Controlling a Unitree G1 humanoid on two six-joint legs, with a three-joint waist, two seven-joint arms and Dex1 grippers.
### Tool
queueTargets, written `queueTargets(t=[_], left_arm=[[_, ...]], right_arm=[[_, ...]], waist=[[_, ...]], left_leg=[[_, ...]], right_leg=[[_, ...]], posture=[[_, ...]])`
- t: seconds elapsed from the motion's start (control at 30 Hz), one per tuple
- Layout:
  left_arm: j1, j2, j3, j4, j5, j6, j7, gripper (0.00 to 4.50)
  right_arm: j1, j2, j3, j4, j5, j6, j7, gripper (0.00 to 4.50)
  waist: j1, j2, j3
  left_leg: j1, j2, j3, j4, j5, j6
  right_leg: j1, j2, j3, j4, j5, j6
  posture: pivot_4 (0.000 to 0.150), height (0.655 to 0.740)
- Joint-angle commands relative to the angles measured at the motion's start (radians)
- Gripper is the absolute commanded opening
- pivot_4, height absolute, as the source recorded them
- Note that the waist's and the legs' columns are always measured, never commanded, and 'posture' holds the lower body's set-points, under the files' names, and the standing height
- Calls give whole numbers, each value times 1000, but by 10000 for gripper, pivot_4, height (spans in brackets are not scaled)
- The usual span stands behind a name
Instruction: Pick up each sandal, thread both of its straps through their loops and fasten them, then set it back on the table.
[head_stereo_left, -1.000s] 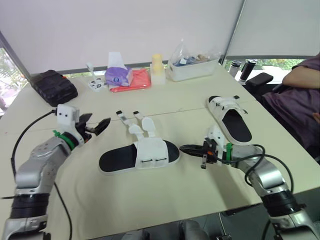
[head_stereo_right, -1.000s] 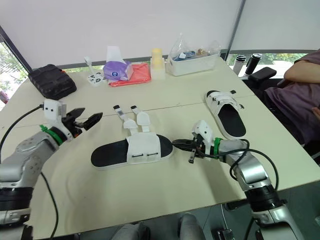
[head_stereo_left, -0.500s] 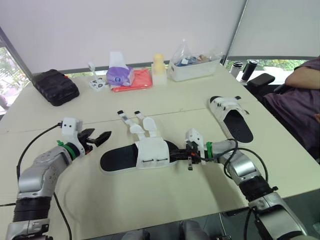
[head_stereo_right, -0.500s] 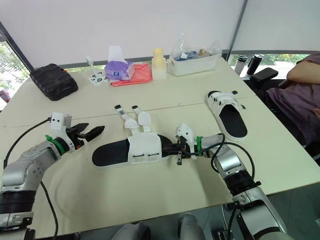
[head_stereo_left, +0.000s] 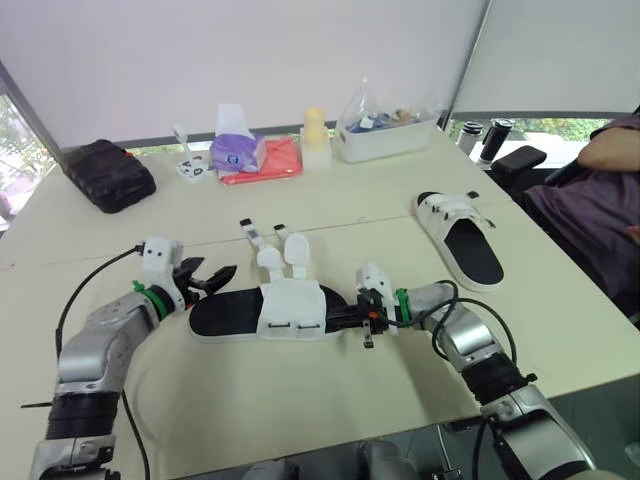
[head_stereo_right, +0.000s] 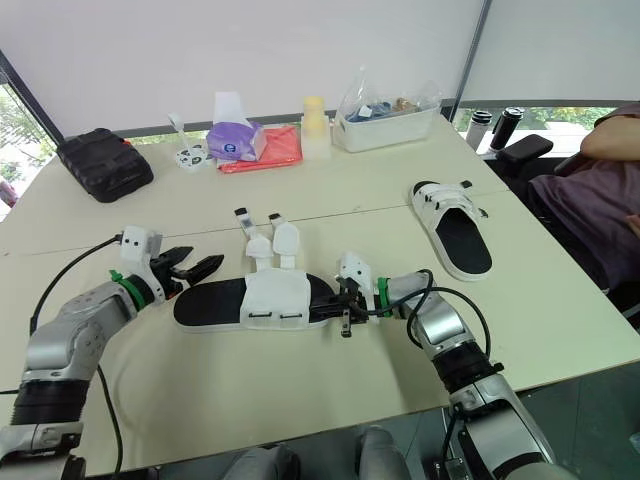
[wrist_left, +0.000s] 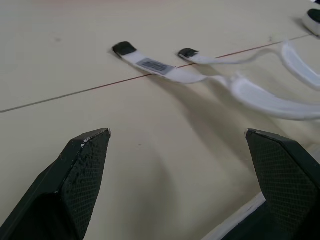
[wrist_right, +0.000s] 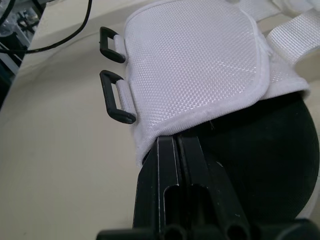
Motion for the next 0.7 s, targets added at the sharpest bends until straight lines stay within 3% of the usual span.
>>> queueTargets(t=[0.03, 0.2, 0.4, 0.7], left_arm=[[-97, -7, 25, 81, -110, 277, -6, 45000], [-250, -51, 103, 269, -184, 377, -31, 45000], [-397, -59, 98, 547, -121, 288, -90, 45000], [-331, 21, 137, 483, -142, 326, -165, 45000]], right_arm=[[23, 9, 50, 43, -66, -57, -5, 276], [30, 27, 39, 26, -49, -42, -13, 276], [43, 34, 46, 22, -64, -56, -31, 276], [61, 33, 50, 5, -67, -57, -51, 276]], waist=[[-3, -1, -1], [-8, -1, -1], [-10, -1, -2], [-27, -1, -2]], left_leg=[[1, 0, 0, 0, 0, 0], [8, 1, -1, -2, 0, 0], [18, 1, 0, -7, 1, -1], [17, 2, -1, -9, 1, -1]], right_leg=[[1, 0, 0, 0, 0, 0], [7, 2, 0, -1, 0, 0], [14, 2, 1, -4, 0, -1], [13, 2, 1, -4, 0, -1]], posture=[[1500, 7400], [1500, 7400], [1500, 7400], [1500, 7400]])
